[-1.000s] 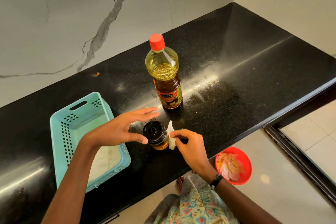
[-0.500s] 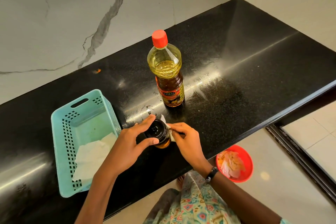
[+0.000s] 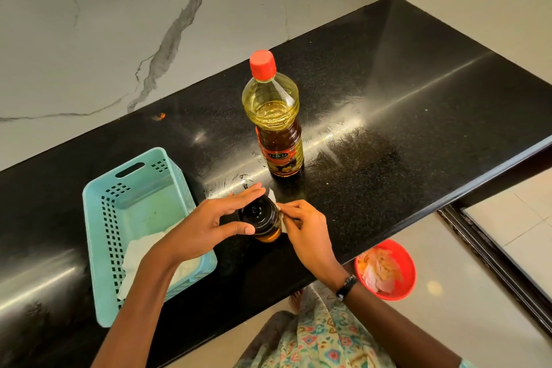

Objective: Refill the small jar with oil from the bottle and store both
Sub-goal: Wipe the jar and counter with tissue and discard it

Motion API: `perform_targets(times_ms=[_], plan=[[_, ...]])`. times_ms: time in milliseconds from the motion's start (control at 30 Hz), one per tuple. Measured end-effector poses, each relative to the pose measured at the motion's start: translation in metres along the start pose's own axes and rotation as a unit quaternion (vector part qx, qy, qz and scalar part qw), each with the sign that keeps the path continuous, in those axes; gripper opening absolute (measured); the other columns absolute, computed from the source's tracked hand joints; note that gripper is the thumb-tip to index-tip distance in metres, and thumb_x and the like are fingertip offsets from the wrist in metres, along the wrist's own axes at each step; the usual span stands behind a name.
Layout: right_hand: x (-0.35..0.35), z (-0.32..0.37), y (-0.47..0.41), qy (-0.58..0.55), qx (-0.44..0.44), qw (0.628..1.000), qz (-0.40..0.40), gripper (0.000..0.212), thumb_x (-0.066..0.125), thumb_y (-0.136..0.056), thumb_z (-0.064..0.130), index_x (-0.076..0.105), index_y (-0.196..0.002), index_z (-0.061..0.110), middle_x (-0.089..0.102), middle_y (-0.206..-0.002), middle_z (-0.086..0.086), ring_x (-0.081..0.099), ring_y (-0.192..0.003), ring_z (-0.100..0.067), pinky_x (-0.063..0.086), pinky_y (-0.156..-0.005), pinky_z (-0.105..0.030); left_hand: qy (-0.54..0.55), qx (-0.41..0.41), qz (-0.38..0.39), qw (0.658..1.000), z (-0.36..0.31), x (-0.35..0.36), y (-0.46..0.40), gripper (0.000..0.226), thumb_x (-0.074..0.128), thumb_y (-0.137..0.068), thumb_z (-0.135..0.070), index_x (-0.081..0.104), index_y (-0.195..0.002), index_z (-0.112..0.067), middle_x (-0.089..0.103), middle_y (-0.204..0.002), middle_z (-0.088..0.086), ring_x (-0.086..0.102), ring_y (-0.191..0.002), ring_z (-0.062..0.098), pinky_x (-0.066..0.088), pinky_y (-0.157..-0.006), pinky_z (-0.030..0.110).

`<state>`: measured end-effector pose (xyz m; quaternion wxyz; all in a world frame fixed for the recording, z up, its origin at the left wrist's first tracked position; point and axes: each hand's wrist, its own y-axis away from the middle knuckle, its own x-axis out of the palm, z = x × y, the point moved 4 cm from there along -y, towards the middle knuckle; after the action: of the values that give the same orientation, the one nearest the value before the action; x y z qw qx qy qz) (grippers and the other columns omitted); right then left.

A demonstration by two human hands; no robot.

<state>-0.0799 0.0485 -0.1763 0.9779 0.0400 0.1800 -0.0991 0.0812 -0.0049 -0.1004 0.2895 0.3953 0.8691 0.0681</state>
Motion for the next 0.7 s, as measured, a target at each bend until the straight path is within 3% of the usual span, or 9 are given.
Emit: perform_targets(times_ms=[100,267,400,567,700], plan=[[0.003,-0.013,0.006,0.026,0.027,0.999,0.010,0.026,0.060,-0.089,0.007,0.069,-0.113,0.014,0.062,-0.102,0.007,0.060,-0.095,-0.003,0.052,-0.086,-0.021,-0.010,0.006,0.037,0.999,-0.001,-0.003,-0.004,0.063,0.065,-0.086,-0.015,0.039,-0.138,-0.040,0.033,-0.147,-0.024,0.024,-0.136,-0.009,0.024,-0.101,0.001],[-0.009,0.011,0.013,-0.052,-0.005,0.999,-0.013,0.026,0.059,-0.090,0.006,0.067,-0.113,0.015,0.062,-0.102,0.007,0.060,-0.096,0.000,0.051,-0.080,-0.013,0.000,0.007,0.090,0.996,-0.002,-0.007,-0.009,0.064,0.063,-0.088,-0.010,0.039,-0.139,-0.040,0.032,-0.148,-0.025,0.023,-0.138,-0.007,0.027,-0.112,0.022],[-0.009,0.017,0.000,-0.048,-0.033,0.998,-0.004,0.028,0.059,-0.089,0.003,0.067,-0.114,0.013,0.063,-0.102,0.004,0.061,-0.093,-0.003,0.050,-0.076,-0.014,0.011,0.004,0.120,0.993,-0.004,-0.008,-0.013,0.064,0.062,-0.088,-0.005,0.039,-0.140,-0.034,0.032,-0.147,-0.028,0.022,-0.138,-0.008,0.028,-0.111,0.019],[0.002,-0.010,-0.002,0.025,0.001,0.999,0.035,0.027,0.058,-0.090,0.005,0.067,-0.114,0.012,0.062,-0.103,0.001,0.061,-0.094,-0.006,0.048,-0.080,-0.012,-0.018,0.011,0.150,0.989,-0.006,-0.012,-0.015,0.063,0.059,-0.090,-0.005,0.037,-0.140,-0.036,0.027,-0.146,-0.033,0.019,-0.137,-0.012,0.029,-0.104,0.007],[-0.001,-0.010,0.010,0.028,0.007,0.999,0.019,0.025,0.059,-0.090,0.007,0.068,-0.113,0.013,0.061,-0.101,0.005,0.060,-0.092,-0.004,0.052,-0.081,-0.020,-0.045,0.009,0.187,0.981,-0.009,-0.013,-0.017,0.064,0.056,-0.092,-0.003,0.036,-0.141,-0.038,0.021,-0.148,-0.035,0.013,-0.137,-0.015,0.025,-0.101,0.001]])
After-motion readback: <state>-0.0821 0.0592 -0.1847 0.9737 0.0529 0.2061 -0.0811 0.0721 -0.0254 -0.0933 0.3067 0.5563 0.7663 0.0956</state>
